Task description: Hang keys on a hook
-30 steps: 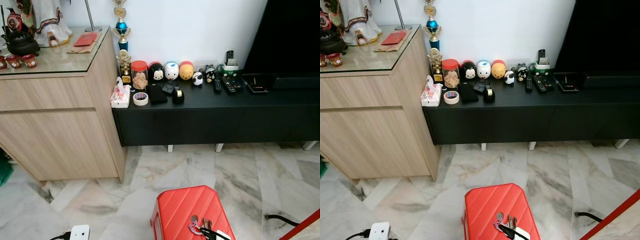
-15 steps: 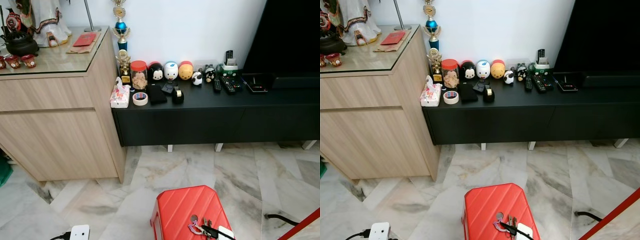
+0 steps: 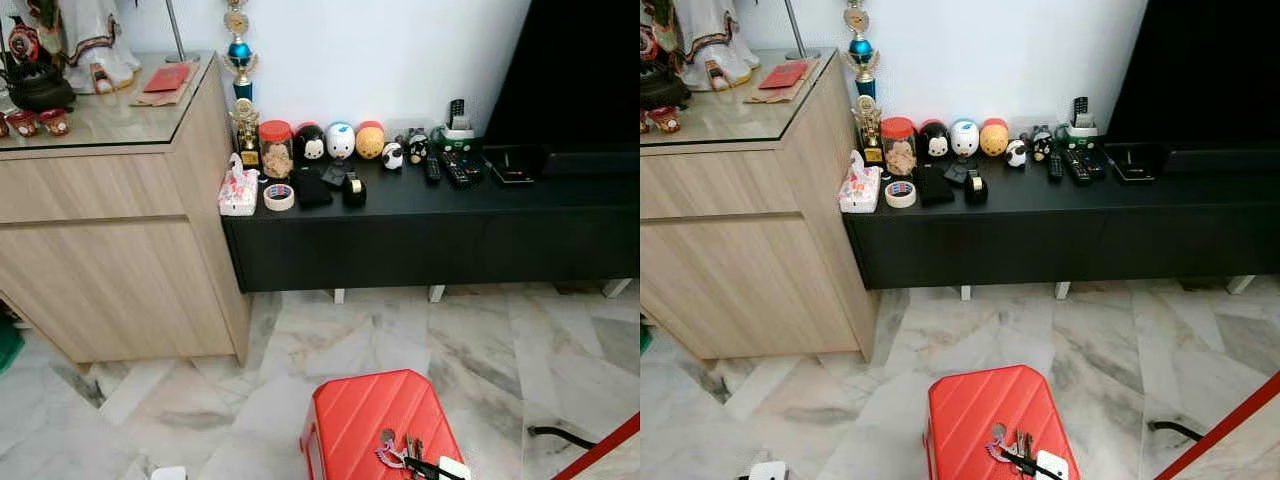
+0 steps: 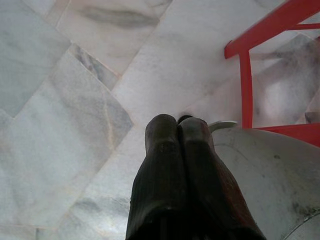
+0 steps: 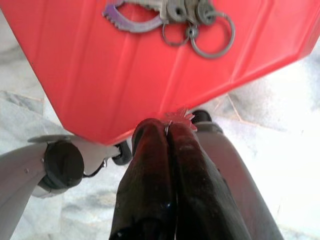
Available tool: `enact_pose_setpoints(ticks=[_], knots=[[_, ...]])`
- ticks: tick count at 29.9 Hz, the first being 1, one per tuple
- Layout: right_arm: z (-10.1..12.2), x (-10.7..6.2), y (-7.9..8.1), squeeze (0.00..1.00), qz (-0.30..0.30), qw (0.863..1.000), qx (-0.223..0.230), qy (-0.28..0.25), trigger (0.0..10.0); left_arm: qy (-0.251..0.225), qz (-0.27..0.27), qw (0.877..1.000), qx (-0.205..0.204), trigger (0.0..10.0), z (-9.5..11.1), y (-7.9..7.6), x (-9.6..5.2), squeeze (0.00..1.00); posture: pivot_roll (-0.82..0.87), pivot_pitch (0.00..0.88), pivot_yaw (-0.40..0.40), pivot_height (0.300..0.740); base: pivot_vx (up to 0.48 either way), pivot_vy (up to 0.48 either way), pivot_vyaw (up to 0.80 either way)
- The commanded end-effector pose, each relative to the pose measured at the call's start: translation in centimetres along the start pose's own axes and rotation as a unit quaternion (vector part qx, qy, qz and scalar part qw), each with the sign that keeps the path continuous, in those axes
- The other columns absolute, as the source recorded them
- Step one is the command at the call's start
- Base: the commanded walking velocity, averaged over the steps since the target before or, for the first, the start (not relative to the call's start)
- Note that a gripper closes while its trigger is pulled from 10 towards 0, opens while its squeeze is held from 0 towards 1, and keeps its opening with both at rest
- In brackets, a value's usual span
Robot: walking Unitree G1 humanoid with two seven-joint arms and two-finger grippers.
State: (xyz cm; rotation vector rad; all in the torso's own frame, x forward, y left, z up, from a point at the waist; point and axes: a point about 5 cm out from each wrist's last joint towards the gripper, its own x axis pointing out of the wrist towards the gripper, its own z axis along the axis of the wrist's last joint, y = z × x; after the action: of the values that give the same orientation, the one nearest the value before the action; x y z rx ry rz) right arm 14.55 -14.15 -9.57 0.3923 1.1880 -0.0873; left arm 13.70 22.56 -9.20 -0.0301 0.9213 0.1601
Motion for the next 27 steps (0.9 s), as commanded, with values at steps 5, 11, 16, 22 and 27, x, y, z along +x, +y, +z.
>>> enact_pose_setpoints(ticks=[5,11,16,22,27], knots=[[4.58,0.02,-1.78,0.0,-0.049,0.98,-0.152,-0.115,10.0,0.014,0.0,1.0,0.007,10.0,-0.37,0.1,-0.05,0.0,0.11,0.0,0.0,0.723,0.0,0.0,0.0],[4.56,0.04,-1.72,0.0,-0.048,0.981,-0.152,-0.115,10.0,0.018,0.001,1.0,0.007,10.0,-0.6,0.09,-0.1,0.0,0.11,0.0,0.0,0.723,0.0,0.0,0.0],[4.49,0.07,-1.65,0.0,-0.048,0.981,-0.151,-0.115,10.0,0.02,0.001,1.0,0.007,10.0,-0.71,0.08,-0.13,0.0,0.11,0.0,0.0,0.723,0.0,0.0,0.0],[4.43,0.09,-1.58,0.0,-0.047,0.981,-0.152,-0.114,10.0,0.02,0.002,1.0,0.006,10.0,-0.76,0.17,-0.16,0.0,0.12,0.064,0.0,0.723,0.0,0.0,0.0],[4.44,0.09,-1.56,0.0,-0.046,0.981,-0.152,-0.115,10.0,0.022,0.003,1.0,0.006,10.0,-0.83,0.23,-0.19,0.0,0.12,0.065,0.0,0.723,0.0,0.0,0.0]])
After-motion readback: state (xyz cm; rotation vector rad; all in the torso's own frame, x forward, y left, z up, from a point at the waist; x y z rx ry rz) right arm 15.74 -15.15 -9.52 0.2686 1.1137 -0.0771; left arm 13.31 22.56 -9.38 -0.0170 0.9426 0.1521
